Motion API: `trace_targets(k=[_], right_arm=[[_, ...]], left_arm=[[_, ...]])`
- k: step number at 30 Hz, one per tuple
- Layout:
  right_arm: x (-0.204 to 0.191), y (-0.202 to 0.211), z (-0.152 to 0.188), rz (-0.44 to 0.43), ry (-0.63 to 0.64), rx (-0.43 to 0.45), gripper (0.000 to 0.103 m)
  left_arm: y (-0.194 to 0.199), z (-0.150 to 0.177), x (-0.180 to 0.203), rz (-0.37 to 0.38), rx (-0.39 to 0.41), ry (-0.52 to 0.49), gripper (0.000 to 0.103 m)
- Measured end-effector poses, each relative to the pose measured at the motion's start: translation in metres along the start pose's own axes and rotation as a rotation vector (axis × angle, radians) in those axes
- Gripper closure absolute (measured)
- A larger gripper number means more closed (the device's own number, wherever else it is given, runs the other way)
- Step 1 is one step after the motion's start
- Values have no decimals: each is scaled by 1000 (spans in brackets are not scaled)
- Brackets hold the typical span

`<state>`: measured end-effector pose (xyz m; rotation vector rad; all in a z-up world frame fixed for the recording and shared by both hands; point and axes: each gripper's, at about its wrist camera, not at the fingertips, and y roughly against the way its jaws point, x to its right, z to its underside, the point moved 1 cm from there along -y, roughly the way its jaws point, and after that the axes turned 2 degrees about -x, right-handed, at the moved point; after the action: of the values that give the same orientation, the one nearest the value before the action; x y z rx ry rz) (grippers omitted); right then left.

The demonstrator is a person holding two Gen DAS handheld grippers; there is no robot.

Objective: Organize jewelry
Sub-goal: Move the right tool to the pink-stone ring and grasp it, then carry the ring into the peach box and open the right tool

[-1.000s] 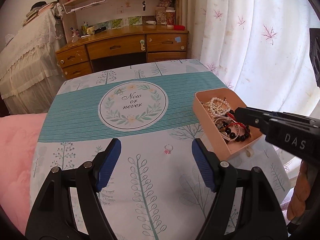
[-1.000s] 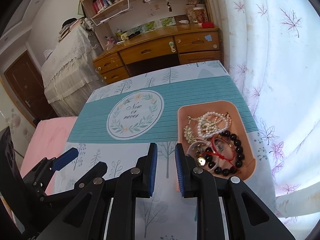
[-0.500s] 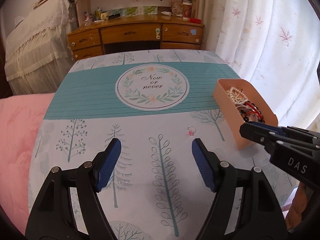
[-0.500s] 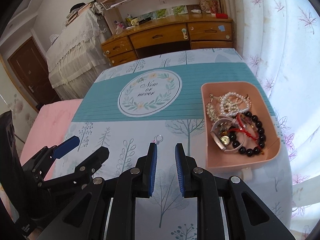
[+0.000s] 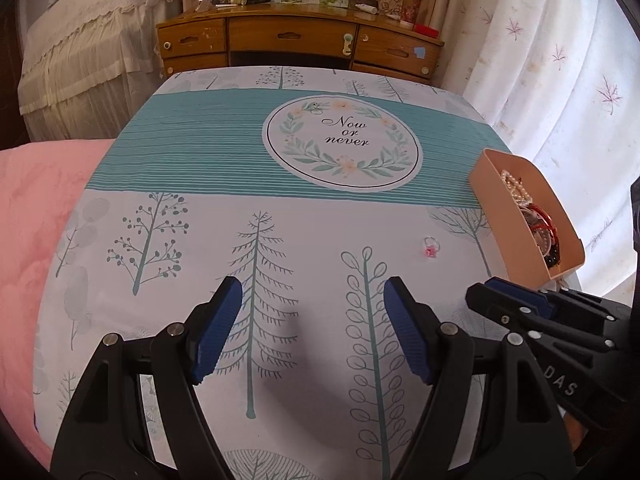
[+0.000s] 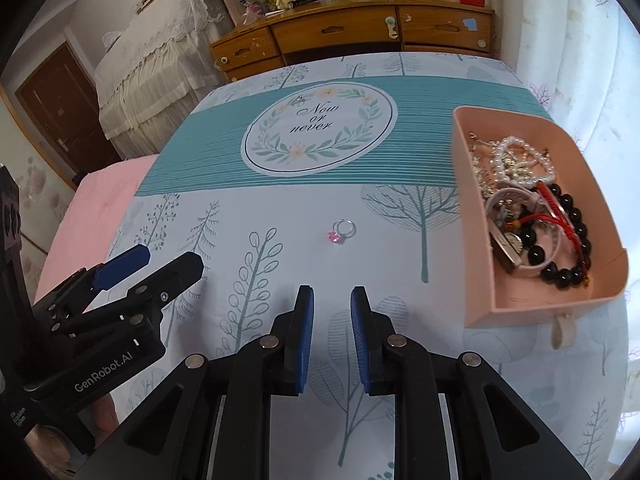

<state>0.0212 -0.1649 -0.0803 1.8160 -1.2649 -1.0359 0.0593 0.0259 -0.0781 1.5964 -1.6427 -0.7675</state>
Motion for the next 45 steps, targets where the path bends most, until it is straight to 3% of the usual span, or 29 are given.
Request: trace_targets(k=[16,31,36,45], right_arm=[[-12,-65,-38,61,31,-12,84],[-19,-68,-37,119,81,45,84],[-23,-70,-36,172,108,68,92],[-15,-57,-34,137,65,89,93]], left_arm=[[-27,-10,-6,20,-27,34,32],[-30,-13,-13,16,-24,65,32],[-31,-13,-14,11,-27,70,32],[-25,-13,-8,11,-17,51,32]])
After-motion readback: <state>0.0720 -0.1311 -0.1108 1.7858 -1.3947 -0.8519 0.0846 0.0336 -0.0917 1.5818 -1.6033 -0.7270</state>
